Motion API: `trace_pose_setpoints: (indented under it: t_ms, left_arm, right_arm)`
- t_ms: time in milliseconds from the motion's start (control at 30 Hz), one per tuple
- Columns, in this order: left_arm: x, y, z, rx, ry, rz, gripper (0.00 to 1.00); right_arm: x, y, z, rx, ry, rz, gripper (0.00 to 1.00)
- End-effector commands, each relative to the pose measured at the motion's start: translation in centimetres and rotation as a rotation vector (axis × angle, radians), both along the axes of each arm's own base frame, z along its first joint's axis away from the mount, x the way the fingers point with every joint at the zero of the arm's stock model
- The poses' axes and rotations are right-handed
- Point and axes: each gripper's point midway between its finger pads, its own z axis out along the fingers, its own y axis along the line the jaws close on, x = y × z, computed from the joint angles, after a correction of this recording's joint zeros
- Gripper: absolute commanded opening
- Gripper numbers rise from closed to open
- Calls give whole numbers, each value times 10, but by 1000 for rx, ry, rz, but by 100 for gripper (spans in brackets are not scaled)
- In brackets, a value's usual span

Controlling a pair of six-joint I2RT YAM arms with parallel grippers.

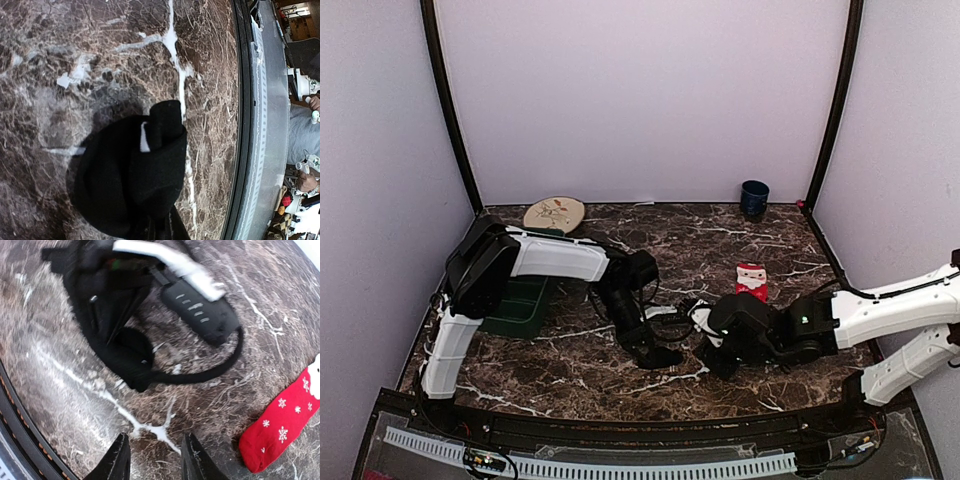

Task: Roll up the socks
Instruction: Roll the sock at the center of the board.

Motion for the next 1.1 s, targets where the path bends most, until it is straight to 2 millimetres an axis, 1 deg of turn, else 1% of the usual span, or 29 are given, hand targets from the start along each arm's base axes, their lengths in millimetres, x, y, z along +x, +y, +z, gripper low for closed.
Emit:
trace_pose_setpoints:
  t_ms: [0,167,400,600,633,700,833,933,1067]
  left_arm:
    - [-7,17,-27,119,37,3,0]
    - [-6,16,-29,124,52,8,0]
    - [-8,15,-27,113,96,21,0]
    - [-6,15,-26,107,107,27,0]
    - [-6,14,-26,105,108,28,0]
    - [-5,14,-25,101,111,31,0]
    - [-6,14,-26,102,123,33,0]
    - [-6,14,-26,102,126,34,0]
    - [-5,14,-26,99,135,39,0]
  right_arm:
    - [-9,15,2,-44,-60,79,34]
    - [-20,32,-10,-123,-92,204,36]
    - [-20,50,-22,-193,-134,305,42]
    - [-17,58,-35,-250,-165,365,48]
    - [-17,61,-34,-248,-171,374,48]
    - [-16,64,-46,-282,-169,393,49]
    - [-13,68,-55,-310,-187,419,50]
    - [-7,68,-59,-323,-189,419,50]
    - [2,67,-60,-333,-200,413,50]
